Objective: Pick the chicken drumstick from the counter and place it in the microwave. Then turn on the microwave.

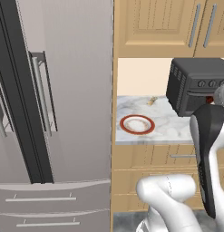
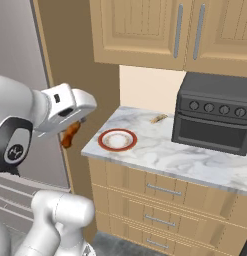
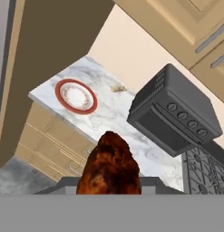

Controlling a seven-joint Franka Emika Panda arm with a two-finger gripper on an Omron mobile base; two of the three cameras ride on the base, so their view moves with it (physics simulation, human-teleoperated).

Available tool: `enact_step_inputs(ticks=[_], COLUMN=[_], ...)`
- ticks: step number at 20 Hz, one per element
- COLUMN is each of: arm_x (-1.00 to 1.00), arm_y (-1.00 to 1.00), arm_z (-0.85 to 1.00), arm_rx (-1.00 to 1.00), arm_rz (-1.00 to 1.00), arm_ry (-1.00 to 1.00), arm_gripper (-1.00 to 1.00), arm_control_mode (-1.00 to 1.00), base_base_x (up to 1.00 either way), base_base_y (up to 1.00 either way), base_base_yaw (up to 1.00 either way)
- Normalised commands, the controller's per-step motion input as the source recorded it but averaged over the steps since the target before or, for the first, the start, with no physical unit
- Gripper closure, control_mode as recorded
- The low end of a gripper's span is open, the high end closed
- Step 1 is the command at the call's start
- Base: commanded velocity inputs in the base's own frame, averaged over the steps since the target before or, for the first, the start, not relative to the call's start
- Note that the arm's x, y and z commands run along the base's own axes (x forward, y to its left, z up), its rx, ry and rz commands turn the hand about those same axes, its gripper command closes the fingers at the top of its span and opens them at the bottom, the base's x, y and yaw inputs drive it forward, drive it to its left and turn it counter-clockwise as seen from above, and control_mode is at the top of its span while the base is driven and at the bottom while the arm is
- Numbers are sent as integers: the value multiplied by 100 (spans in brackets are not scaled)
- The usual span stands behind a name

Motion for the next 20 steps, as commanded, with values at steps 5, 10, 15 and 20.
enact_step_inputs(ticks=[5,10,15,20], arm_x=[-9,0,0,0], arm_y=[21,26,20,19], arm_z=[12,0,0,-3], arm_rx=[0,-2,-1,0], arm_rz=[0,0,0,0], arm_ry=[0,0,0,0], arm_gripper=[100,100,100,100], arm_control_mode=[-100,-100,-100,-100], base_base_x=[0,0,0,0], base_base_y=[0,0,0,0], base_base_yaw=[0,0,0,0])
